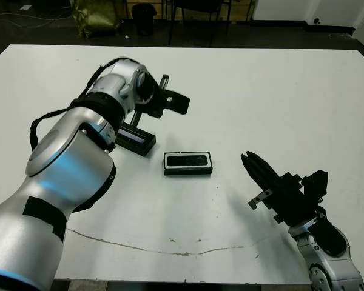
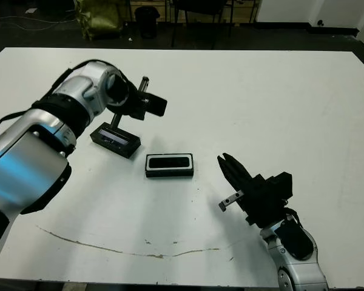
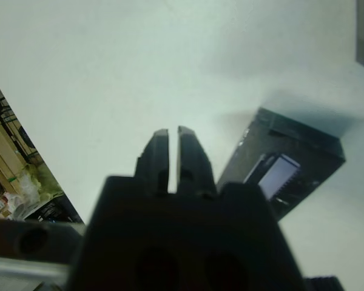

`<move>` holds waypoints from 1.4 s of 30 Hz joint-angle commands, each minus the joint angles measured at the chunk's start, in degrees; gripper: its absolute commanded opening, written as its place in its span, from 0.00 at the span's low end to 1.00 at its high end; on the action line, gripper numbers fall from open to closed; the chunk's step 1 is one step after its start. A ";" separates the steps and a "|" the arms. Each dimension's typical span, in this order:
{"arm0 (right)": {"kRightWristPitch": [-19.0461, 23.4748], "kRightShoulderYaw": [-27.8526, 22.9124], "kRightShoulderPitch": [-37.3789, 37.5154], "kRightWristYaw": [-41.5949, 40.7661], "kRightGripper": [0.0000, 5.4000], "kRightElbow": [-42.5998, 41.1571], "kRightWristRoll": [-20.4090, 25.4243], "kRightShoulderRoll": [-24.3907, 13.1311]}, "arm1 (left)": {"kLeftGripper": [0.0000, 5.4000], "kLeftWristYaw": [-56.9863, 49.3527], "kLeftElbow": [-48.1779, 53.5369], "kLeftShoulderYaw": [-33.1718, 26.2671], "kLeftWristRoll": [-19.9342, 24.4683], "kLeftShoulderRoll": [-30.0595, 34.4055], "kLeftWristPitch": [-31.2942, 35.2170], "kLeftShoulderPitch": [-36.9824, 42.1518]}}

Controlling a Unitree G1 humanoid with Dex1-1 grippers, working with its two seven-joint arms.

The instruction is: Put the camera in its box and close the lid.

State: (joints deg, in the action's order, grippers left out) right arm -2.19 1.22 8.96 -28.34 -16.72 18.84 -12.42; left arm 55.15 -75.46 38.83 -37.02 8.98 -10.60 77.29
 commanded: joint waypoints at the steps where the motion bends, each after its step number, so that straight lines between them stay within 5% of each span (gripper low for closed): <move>1: 0.18 -0.43 0.55 -0.44 0.00 0.96 1.07 0.05 | 0.00 -0.74 -0.87 -0.20 -0.72 -0.02 0.64 -1.70; 42: -1.03 -0.66 1.89 -0.05 0.00 1.26 1.13 0.35 | 0.00 6.87 -1.07 5.04 -7.33 -3.14 -2.56 -3.73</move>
State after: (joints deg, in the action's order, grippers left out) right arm -4.03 1.07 10.06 -28.67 -15.60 20.19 -11.53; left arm 61.60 -76.14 43.28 -43.66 5.58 -12.24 74.76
